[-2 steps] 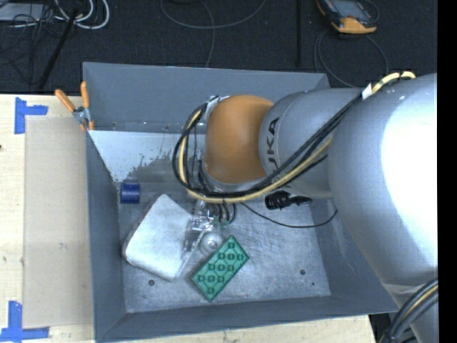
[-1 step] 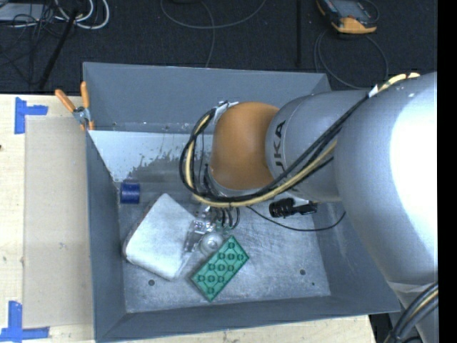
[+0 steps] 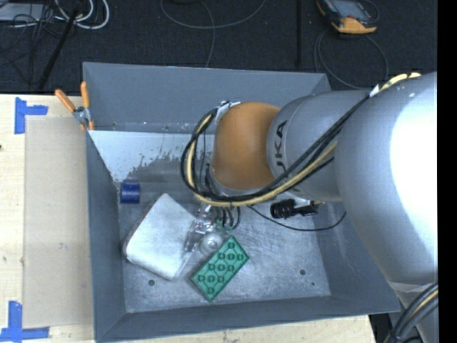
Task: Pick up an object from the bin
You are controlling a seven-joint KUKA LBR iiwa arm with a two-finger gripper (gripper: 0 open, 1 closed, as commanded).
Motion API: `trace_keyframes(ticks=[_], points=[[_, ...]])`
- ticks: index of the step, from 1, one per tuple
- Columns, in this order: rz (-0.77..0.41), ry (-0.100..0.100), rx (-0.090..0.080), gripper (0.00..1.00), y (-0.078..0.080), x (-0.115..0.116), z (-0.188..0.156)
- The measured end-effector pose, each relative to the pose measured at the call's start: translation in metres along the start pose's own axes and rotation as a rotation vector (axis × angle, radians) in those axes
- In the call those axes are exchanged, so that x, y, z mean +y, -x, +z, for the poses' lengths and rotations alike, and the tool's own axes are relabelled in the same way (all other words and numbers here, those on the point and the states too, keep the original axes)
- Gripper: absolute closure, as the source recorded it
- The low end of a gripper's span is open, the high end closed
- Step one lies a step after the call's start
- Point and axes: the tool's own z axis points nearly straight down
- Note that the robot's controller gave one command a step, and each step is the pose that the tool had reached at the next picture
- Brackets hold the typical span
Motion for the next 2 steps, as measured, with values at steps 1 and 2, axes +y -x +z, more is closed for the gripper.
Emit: trace_keyframes(ticks=[1, 2], points=[[0.013, -0.002, 0.002, 0.00, -0.0009, 0.0012, 0.0004], [-0.054, -0.004, 0.005, 0.00, -0.0012, -0.0003, 0.0007]])
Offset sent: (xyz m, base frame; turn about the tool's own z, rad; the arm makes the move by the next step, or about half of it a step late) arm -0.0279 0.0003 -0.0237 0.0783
